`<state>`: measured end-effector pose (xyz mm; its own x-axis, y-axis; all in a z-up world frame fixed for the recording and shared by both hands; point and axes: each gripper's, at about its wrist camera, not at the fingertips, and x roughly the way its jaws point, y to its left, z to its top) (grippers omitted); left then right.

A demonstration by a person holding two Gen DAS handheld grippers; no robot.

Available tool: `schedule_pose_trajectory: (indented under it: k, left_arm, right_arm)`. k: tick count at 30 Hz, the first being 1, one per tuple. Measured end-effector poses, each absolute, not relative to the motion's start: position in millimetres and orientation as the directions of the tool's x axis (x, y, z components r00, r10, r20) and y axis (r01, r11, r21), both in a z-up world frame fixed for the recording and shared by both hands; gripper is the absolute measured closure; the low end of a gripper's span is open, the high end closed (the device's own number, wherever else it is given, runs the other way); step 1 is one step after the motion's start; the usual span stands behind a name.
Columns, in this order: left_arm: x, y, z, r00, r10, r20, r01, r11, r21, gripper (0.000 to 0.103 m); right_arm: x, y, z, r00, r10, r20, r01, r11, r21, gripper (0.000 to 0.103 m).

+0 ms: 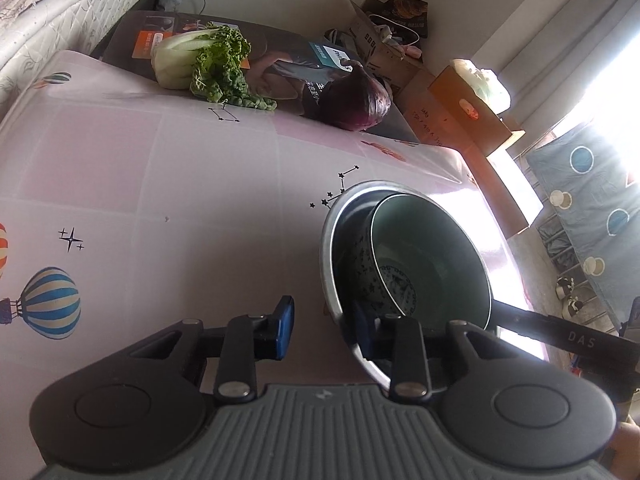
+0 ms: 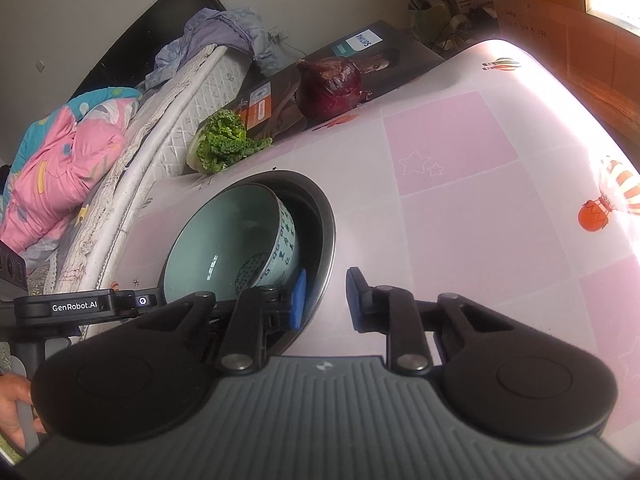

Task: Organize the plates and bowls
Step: 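Grasp the steel bowl holding the green bowl with the right tool while the left tool grasps its rim, then lift the steel bowl with green bowl and carry it over the white plate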

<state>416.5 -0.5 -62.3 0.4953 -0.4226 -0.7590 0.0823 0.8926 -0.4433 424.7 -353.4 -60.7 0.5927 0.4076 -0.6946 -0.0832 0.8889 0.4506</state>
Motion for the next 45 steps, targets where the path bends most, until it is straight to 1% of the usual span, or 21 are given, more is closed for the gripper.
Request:
schedule_pose_trajectory:
  k: [2, 8, 12, 15, 16, 18, 31, 39, 45]
  left_arm:
    - [418.4, -1.9, -63.9, 0.494, -0.424, -0.759, 0.084, 0.892, -0.444, 0.074]
    - [421.3, -2.8, -68.2, 0.502, -0.427, -0.752, 0.076, 0.888, -0.453, 0.075]
    - [422.1, -1.5, -72.3, 0.507, -0.441, -0.74, 0.071, 0.877, -0.475, 0.076]
    - [421.3, -2.3, -72.2, 0.511, -0.454, -0.73, 0.076, 0.87, -0.487, 0.083]
    - [420.8, -3.1, -71.5, 0.511, -0.461, -0.725, 0.082, 0.866, -0.493, 0.089]
    - [419.7, -5.7, -70.0, 0.513, -0.457, -0.727, 0.082, 0.869, -0.488, 0.091]
    - [418.8, -4.9, -68.2, 0.515, -0.449, -0.73, 0.066, 0.87, -0.488, 0.092]
    - [413.5, -4.9, -50.1, 0.541, -0.442, -0.715, 0.075, 0.873, -0.482, 0.092]
    - [401.4, -3.2, -28.2, 0.566, -0.435, -0.7, 0.083, 0.875, -0.476, 0.092]
  right_arm:
    - [430.6, -350.4, -65.5, 0.583, 0.415, -0.699, -0.084, 0.886, 0.456, 0.084]
    - [439.4, -340.8, -74.4, 0.579, 0.408, -0.706, -0.087, 0.891, 0.445, 0.088]
    - [438.1, -337.6, -76.8, 0.59, 0.403, -0.7, -0.095, 0.895, 0.435, 0.089]
    - [437.7, -336.5, -77.6, 0.597, 0.398, -0.697, -0.098, 0.898, 0.428, 0.09]
    - [437.6, -335.7, -77.0, 0.601, 0.394, -0.695, -0.103, 0.901, 0.421, 0.09]
    - [436.0, -335.8, -77.1, 0.606, 0.396, -0.69, -0.107, 0.9, 0.422, 0.09]
    - [430.0, -335.4, -71.7, 0.616, 0.399, -0.679, -0.125, 0.901, 0.415, 0.091]
    - [427.4, -339.4, -60.5, 0.631, 0.416, -0.655, -0.129, 0.889, 0.439, 0.091]
    - [417.3, -338.5, -39.1, 0.649, 0.426, -0.63, -0.147, 0.883, 0.446, 0.091]
